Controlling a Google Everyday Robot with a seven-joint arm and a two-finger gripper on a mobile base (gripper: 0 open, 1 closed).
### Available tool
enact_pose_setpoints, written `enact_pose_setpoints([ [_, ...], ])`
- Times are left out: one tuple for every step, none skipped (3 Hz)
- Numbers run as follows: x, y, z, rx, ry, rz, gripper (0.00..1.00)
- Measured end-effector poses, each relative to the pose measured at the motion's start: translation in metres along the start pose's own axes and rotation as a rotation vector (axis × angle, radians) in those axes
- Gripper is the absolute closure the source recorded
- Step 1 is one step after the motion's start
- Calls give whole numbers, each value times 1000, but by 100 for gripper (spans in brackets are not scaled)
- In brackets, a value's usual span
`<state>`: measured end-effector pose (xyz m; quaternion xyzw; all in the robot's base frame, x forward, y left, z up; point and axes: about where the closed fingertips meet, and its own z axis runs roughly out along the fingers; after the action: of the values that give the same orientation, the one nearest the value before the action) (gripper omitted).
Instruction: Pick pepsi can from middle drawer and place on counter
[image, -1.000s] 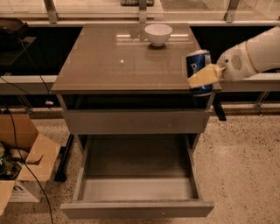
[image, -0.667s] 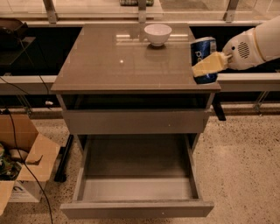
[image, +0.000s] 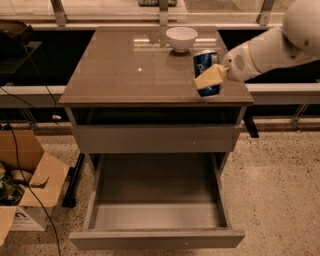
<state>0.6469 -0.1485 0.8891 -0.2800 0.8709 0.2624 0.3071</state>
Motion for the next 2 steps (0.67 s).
enact_pose_setpoints([
  [-49, -12, 45, -6, -8, -38, 97],
  [-71, -19, 69, -11, -7, -46, 74],
])
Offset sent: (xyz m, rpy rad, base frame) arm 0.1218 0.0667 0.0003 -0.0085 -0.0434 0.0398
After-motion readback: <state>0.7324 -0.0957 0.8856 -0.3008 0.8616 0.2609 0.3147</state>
